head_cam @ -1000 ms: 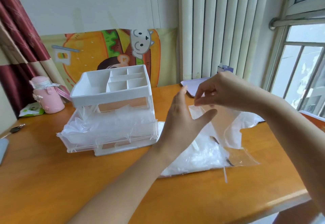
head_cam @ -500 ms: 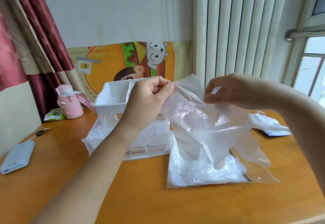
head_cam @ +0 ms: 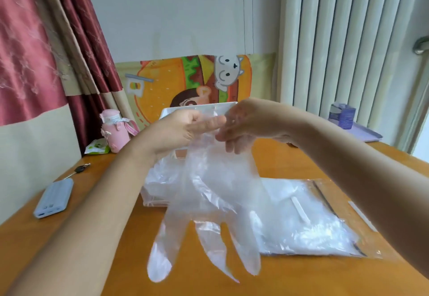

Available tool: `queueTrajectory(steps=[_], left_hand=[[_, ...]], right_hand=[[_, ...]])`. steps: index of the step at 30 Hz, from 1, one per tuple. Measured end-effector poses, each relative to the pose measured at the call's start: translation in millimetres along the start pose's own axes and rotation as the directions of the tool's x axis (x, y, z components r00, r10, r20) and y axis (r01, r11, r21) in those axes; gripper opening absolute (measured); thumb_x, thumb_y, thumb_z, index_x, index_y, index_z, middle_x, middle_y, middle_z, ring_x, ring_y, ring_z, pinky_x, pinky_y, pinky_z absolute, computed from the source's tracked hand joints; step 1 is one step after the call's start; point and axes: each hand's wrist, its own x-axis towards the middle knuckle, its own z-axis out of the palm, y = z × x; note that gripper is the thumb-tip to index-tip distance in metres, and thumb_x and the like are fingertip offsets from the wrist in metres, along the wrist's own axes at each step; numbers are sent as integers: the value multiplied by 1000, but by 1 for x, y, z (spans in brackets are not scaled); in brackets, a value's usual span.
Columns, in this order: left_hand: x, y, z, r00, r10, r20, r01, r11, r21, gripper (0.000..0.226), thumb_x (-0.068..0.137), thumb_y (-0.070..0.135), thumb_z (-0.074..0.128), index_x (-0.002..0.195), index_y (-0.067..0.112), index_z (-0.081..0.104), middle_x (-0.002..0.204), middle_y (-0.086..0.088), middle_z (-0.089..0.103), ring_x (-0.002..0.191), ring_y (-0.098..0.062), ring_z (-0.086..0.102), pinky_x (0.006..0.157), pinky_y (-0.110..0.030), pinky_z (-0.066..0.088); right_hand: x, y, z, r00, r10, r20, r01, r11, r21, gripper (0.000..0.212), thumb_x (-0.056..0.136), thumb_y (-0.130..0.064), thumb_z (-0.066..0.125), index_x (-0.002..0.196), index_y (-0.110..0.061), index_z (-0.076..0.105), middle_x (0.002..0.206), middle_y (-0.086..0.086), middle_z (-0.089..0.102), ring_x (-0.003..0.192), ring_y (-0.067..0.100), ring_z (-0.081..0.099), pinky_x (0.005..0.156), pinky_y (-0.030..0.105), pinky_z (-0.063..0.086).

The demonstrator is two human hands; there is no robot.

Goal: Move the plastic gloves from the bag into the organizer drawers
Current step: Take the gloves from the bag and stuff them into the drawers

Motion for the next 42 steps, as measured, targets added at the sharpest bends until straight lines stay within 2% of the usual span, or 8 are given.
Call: queueTrajectory(steps=[6, 9, 12, 16, 23, 28, 36, 42], left_hand=[[-12, -39, -10, 977, -112, 183, 162, 945, -283, 17, 75, 24, 76, 78, 7, 77, 84, -10, 73, 79, -18, 66, 83, -30, 49], [-11, -54, -29, 972, -147, 180, 198, 932, -305, 46, 61, 34, 87, 87, -1, 74, 95, -18, 71, 92, -30, 62, 97, -44, 46], [-6, -58, -44, 973, -159, 165, 211, 904, -373, 46, 42, 31, 95, 78, 8, 78, 80, -11, 72, 73, -18, 68, 73, -26, 56], [5, -52, -55, 957, -247, 151, 263, 960, -95, 57, 51, 36, 89, 99, 9, 74, 92, -8, 73, 85, -11, 68, 71, -15, 52], [18, -41, -46, 893, -434, 120, 385, 873, 299, 35, 53, 47, 86, 64, 16, 74, 67, -3, 70, 66, -13, 62, 68, -26, 47], [15, -56, -44, 873, -485, 58, 411, 794, 449, 29, 59, 45, 85, 70, 19, 79, 73, -1, 74, 76, -19, 68, 81, -34, 54], [14, -56, -30, 947, -285, -145, 317, 776, 545, 14, 75, 19, 82, 76, 13, 70, 62, 0, 64, 58, -16, 58, 52, -23, 41], [19, -59, -10, 997, -26, -75, 78, 456, 886, 19, 72, 9, 67, 59, 15, 56, 58, -4, 49, 58, -25, 44, 48, -27, 26]], right_hand=[[13, 5, 3, 995, 33, -91, 11, 897, 443, 9, 90, -7, 62, 82, -3, 62, 71, 11, 71, 57, 13, 67, 56, 23, 56], [15, 12, 1, 990, 88, -108, -18, 851, 526, 9, 89, -8, 63, 82, -3, 62, 74, 13, 72, 61, 16, 69, 54, 23, 55], [15, 23, 4, 985, 122, -121, -58, 897, 438, 12, 86, -10, 68, 84, -1, 61, 79, 13, 73, 66, 17, 70, 56, 22, 55], [17, 33, 20, 969, 81, -233, 40, 881, 472, 27, 86, -11, 69, 106, -7, 51, 86, 14, 72, 57, 18, 68, 50, 24, 52], [12, 49, 39, 945, -53, -323, 37, 998, -56, 26, 92, -16, 61, 108, -21, 41, 70, 0, 70, 49, 8, 59, 46, 14, 40], [9, 57, 49, 944, -53, -326, -53, 950, -307, 28, 91, -21, 63, 106, -20, 39, 75, 0, 68, 63, 15, 56, 55, 28, 42], [12, 55, 62, 886, -85, -456, -183, 839, -512, 29, 93, -27, 58, 108, -15, 37, 88, 0, 59, 67, 24, 50, 48, 28, 32], [13, 47, 66, 896, -98, -434, -204, 777, -595, 32, 90, -32, 62, 104, -15, 39, 81, 0, 51, 66, 25, 47, 52, 32, 32]])
